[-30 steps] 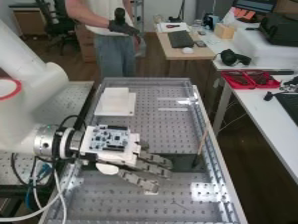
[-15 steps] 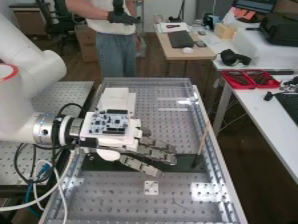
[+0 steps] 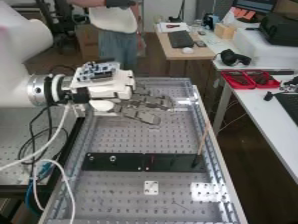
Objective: Grab the bearing and place it in the white container
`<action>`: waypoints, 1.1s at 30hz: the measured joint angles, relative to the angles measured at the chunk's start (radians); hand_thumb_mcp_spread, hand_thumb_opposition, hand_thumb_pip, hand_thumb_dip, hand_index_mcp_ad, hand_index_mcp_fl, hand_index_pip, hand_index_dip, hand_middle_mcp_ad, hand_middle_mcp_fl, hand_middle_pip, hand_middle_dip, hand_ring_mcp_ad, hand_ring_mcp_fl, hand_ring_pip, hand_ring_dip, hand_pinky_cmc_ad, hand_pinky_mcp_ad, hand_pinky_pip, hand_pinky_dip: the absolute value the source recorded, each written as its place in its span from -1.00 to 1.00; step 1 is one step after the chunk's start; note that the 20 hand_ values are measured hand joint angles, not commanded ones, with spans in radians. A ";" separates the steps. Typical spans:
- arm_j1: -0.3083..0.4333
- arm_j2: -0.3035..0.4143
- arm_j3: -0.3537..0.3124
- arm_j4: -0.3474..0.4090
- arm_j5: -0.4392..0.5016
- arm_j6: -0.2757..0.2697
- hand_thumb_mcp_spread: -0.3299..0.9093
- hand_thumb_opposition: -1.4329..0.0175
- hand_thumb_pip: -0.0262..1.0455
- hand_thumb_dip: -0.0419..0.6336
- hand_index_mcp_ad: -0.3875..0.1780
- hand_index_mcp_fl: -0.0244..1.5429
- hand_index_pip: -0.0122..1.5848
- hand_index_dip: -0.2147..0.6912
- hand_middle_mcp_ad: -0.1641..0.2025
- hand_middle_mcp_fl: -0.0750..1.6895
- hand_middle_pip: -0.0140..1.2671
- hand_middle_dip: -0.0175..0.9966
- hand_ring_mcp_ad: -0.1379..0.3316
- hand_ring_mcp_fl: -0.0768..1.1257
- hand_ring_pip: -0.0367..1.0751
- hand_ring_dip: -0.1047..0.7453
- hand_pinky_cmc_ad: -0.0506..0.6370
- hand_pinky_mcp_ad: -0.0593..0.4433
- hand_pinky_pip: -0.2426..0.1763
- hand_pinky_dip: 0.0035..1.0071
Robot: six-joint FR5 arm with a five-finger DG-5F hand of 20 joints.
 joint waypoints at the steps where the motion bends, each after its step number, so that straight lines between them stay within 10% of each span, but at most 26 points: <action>1: 0.018 0.017 -0.010 0.001 0.018 -0.002 0.39 -0.45 -0.03 0.10 -0.17 -0.01 0.43 -0.04 0.33 -0.68 -0.78 -0.56 0.12 -0.85 -0.74 -0.54 0.14 0.35 0.17 -0.64; 33: 0.632 0.268 -0.179 -0.144 0.749 -0.005 0.39 -0.49 -0.03 0.10 -0.17 0.10 0.29 -0.04 0.25 -0.63 -0.79 -0.56 0.07 -0.85 -0.71 -0.54 0.14 0.36 0.26 -0.64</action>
